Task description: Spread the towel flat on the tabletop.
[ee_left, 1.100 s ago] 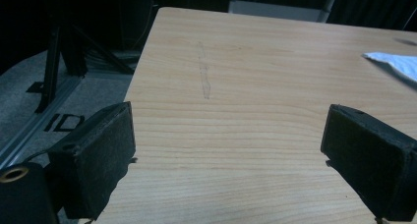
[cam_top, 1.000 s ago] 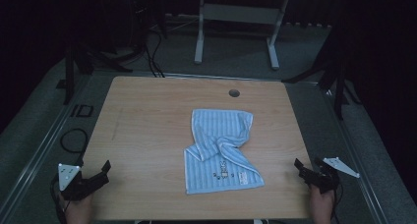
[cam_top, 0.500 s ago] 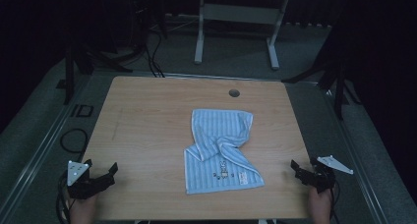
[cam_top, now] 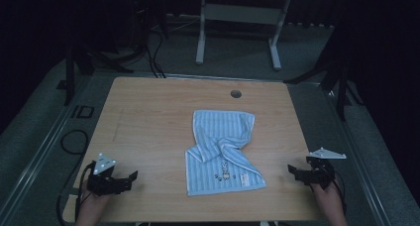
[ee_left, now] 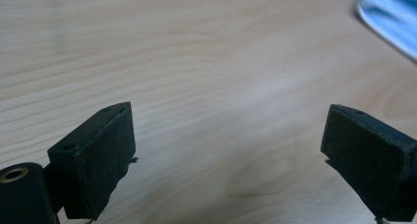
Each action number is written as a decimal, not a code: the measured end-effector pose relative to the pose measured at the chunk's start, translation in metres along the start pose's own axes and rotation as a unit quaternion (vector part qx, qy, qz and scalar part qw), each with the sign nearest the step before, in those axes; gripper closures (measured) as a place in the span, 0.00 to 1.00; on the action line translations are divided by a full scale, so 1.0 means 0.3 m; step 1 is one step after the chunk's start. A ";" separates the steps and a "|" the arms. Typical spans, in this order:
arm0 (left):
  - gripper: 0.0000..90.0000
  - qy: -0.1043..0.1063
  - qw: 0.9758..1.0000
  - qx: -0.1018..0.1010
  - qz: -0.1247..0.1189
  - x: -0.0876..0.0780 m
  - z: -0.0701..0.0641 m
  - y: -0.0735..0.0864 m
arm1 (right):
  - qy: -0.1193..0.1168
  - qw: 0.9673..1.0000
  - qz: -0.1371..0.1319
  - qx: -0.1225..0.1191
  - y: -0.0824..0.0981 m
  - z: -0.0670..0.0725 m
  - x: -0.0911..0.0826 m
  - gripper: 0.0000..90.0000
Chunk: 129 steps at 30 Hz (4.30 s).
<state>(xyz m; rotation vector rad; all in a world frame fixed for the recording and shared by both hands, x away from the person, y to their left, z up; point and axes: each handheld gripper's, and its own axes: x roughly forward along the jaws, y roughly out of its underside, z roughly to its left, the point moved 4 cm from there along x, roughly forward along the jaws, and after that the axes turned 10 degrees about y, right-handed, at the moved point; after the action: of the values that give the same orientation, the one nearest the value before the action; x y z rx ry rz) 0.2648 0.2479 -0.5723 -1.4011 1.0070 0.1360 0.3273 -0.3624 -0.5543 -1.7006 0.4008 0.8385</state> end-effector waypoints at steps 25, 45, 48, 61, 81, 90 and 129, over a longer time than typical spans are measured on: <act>0.11 0.082 0.981 0.087 0.155 0.254 -0.302 -0.193 | -0.144 0.972 0.081 -0.165 -0.180 0.390 0.087 0.28; 0.26 0.158 0.970 0.103 0.152 0.448 -0.457 -0.336 | -0.116 0.943 0.086 -0.299 -0.344 0.701 0.199 0.54; 0.41 0.166 0.968 0.110 0.150 0.477 -0.481 -0.351 | -0.096 0.941 0.086 -0.314 -0.356 0.724 0.214 0.66; 0.97 0.148 0.973 0.127 0.125 0.475 -0.497 -0.397 | -0.080 0.950 0.063 -0.294 -0.366 0.659 0.157 0.96; 0.97 0.089 0.989 0.064 0.096 0.408 -0.272 -0.509 | -0.064 0.982 0.048 -0.172 -0.339 0.317 0.057 0.96; 0.60 0.092 0.987 0.053 0.118 0.461 -0.251 -0.494 | -0.041 0.984 0.093 -0.147 -0.294 0.276 0.136 0.78; 0.93 0.195 0.932 0.242 0.187 0.276 -0.589 -0.197 | -0.112 0.944 0.109 -0.290 0.021 0.513 -0.089 0.95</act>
<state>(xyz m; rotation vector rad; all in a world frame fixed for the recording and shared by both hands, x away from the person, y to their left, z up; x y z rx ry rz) 0.2630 0.0447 -0.5549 -0.7849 1.5160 -0.1134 0.2552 -0.2236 -0.5558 -2.0872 0.1940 1.4012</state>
